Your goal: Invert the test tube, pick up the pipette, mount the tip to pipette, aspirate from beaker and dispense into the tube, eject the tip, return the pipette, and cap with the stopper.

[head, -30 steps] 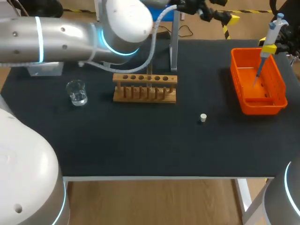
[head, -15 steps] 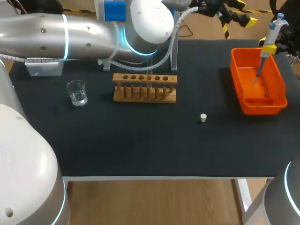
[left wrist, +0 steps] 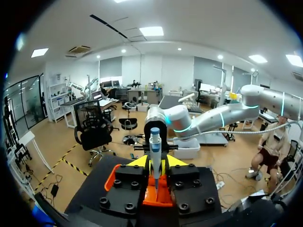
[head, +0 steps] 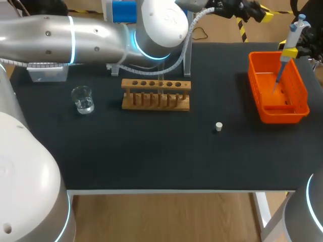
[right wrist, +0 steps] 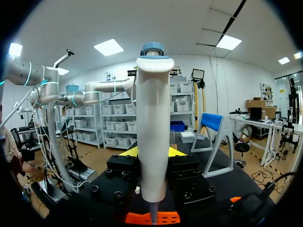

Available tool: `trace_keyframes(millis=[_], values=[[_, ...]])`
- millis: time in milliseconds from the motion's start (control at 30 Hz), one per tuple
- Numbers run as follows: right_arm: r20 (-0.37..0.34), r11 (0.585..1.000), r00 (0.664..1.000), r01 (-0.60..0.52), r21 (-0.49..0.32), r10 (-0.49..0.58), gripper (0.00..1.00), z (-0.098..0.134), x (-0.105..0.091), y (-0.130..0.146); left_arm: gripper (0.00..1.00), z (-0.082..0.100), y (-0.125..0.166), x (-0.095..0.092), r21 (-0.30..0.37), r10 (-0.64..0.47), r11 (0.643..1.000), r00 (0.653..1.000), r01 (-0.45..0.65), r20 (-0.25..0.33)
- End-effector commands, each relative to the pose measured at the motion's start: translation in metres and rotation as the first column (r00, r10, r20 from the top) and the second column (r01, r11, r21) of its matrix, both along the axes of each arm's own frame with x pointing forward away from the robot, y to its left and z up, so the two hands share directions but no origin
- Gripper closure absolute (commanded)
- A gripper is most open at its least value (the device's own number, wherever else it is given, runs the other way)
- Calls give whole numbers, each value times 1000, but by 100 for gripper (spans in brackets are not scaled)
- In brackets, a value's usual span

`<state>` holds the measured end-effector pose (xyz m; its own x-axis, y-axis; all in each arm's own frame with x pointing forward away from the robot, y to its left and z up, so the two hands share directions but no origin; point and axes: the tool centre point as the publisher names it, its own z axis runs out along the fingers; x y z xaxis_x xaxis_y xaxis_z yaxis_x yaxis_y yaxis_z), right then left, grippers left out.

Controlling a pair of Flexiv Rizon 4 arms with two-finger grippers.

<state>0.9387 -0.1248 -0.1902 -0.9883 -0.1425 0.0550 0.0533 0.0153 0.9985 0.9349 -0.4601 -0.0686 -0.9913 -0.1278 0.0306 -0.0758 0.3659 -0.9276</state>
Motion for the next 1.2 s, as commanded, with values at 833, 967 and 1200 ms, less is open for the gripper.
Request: trace_keyframes(millis=[833, 967, 1200], values=[[0, 1000, 1000, -5, 0, 5, 100, 0, 2, -1, 100, 4, -37, 11, -58, -58, 997, 998, 58, 6], [0, 1000, 1000, -5, 0, 5, 100, 0, 2, -1, 100, 4, -45, 13, -72, -71, 995, 997, 71, 8], [0, 1000, 1000, -5, 0, 5, 100, 0, 2, -1, 100, 1, -51, 17, -101, -73, 992, 997, 73, 3]])
